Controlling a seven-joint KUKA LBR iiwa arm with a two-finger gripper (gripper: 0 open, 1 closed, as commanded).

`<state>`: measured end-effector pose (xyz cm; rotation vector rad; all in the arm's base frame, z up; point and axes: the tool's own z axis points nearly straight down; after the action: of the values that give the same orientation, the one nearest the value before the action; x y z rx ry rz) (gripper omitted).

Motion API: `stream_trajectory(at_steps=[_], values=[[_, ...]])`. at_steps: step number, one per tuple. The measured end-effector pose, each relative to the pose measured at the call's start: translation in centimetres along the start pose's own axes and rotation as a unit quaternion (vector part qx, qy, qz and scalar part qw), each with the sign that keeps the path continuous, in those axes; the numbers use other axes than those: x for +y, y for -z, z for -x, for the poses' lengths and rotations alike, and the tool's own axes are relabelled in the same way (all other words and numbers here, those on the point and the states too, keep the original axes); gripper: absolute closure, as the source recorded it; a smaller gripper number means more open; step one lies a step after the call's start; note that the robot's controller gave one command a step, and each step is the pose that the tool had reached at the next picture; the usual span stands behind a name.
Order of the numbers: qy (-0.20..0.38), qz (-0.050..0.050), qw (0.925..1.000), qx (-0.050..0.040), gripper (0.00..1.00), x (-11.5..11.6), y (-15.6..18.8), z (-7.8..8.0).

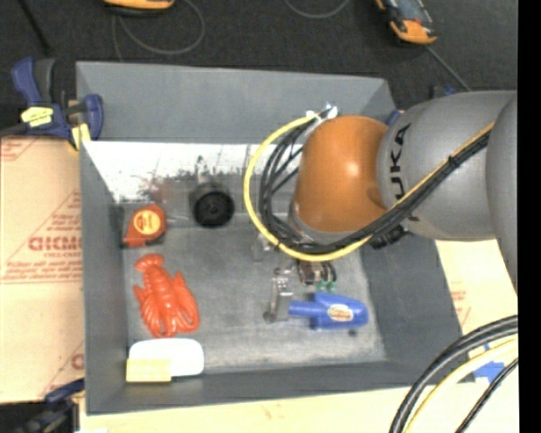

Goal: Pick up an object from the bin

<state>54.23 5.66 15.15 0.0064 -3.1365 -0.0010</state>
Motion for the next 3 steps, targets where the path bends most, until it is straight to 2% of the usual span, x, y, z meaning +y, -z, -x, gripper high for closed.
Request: stream_trajectory(at_steps=[1, 2, 3], values=[[-0.001, 0.0, 1.0, -0.0038, 0.0, 0.0, 0.5, 0.2], [-0.01, 0.001, 0.9999, -0.0062, 0.0, -4.3, -2.3, -0.3], [0.02, -0.001, 0.9998, -0.0043, 1.0, -9.8, -4.7, 1.5]])
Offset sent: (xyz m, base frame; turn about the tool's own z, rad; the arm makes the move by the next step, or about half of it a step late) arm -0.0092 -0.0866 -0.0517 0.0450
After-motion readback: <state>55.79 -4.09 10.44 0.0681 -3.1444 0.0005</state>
